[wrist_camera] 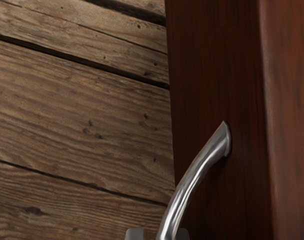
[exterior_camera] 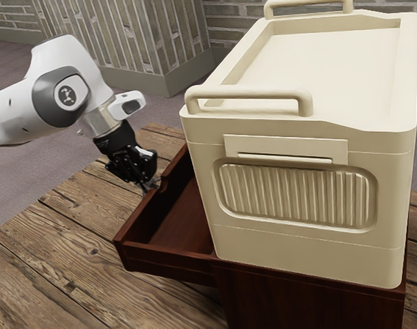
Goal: Pull the drawer handle with one arm to open the drawer
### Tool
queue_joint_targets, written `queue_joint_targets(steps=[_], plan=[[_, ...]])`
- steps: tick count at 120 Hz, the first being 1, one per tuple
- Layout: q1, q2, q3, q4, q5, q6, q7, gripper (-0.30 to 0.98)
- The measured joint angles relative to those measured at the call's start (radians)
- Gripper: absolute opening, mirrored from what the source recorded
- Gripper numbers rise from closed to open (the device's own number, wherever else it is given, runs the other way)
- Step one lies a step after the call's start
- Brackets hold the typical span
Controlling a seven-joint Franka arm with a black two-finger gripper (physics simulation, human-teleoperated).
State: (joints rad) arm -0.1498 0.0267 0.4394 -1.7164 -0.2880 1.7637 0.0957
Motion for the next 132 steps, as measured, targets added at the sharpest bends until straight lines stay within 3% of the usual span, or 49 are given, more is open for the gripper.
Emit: queue_joint_targets(steps=[58,132], plan=[[-0.001,0.001,0.007,0.001,-0.001,-0.002,0.01,-0.09],[0.013,-0.025,0.015,0.011,-0.017,-0.007,0.019,0.18]])
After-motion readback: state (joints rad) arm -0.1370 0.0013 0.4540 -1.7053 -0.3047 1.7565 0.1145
